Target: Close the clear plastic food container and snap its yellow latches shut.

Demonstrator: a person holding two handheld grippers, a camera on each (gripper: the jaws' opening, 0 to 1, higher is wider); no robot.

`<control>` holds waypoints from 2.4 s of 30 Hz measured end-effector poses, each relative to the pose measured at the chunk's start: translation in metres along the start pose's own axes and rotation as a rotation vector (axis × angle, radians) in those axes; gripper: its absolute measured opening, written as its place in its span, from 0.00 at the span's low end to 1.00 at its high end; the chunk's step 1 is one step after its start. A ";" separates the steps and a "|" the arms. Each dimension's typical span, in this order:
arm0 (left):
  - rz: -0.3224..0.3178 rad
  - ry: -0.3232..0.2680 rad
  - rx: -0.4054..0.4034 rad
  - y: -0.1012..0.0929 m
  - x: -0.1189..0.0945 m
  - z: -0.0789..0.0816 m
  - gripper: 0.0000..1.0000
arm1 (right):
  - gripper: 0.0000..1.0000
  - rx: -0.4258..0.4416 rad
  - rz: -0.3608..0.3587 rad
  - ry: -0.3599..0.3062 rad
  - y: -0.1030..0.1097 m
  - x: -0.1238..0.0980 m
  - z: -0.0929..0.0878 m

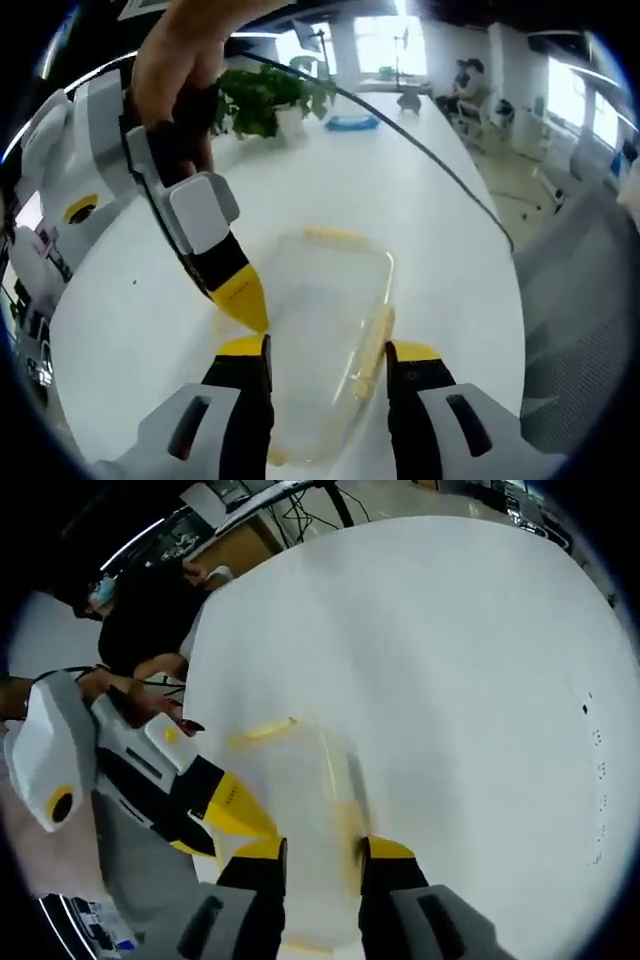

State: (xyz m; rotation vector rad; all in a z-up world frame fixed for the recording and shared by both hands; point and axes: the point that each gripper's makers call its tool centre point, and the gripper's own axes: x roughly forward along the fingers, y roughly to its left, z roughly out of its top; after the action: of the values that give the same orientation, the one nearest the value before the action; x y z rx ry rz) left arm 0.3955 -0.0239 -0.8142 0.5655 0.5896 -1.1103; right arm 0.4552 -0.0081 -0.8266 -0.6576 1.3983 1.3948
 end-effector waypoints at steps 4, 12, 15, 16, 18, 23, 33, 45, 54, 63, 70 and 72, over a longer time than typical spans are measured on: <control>0.000 -0.003 0.016 -0.001 0.000 0.000 0.41 | 0.25 0.010 0.020 0.012 0.001 0.002 0.001; 0.001 -0.012 0.031 0.001 0.000 0.000 0.41 | 0.23 0.031 0.095 0.010 0.008 0.006 0.003; -0.001 -0.010 0.029 0.000 -0.001 0.000 0.41 | 0.24 0.033 0.105 0.011 0.008 0.003 0.002; 0.000 -0.011 0.029 0.000 -0.001 0.000 0.41 | 0.24 0.028 0.104 0.017 0.008 0.002 0.003; 0.003 -0.015 0.034 -0.001 -0.001 0.000 0.41 | 0.24 0.019 0.096 0.026 0.007 0.002 0.001; 0.076 0.005 0.146 -0.003 0.002 -0.003 0.41 | 0.24 0.023 0.071 0.010 0.003 0.002 0.000; 0.128 0.038 0.214 -0.005 0.002 -0.003 0.39 | 0.25 0.013 0.052 0.032 0.003 0.004 0.001; 0.111 0.047 0.188 -0.006 0.004 -0.005 0.39 | 0.24 -0.004 -0.030 0.001 0.004 0.001 0.001; 0.058 0.048 0.132 -0.003 0.002 -0.005 0.39 | 0.24 -0.002 -0.091 -0.028 0.004 0.000 0.002; 0.064 0.058 0.143 -0.003 0.003 -0.005 0.39 | 0.24 -0.006 -0.168 -0.126 0.004 -0.004 0.001; 0.010 0.052 0.096 -0.002 0.000 -0.002 0.39 | 0.24 -0.018 -0.265 -0.109 0.007 -0.005 0.003; 0.004 0.044 0.078 -0.002 -0.001 -0.001 0.40 | 0.24 -0.012 -0.276 -0.110 0.007 -0.006 0.003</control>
State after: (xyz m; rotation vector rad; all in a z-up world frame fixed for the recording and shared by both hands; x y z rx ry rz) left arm 0.3930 -0.0239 -0.8146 0.6596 0.5842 -1.1228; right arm 0.4521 -0.0061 -0.8178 -0.7406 1.1654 1.2020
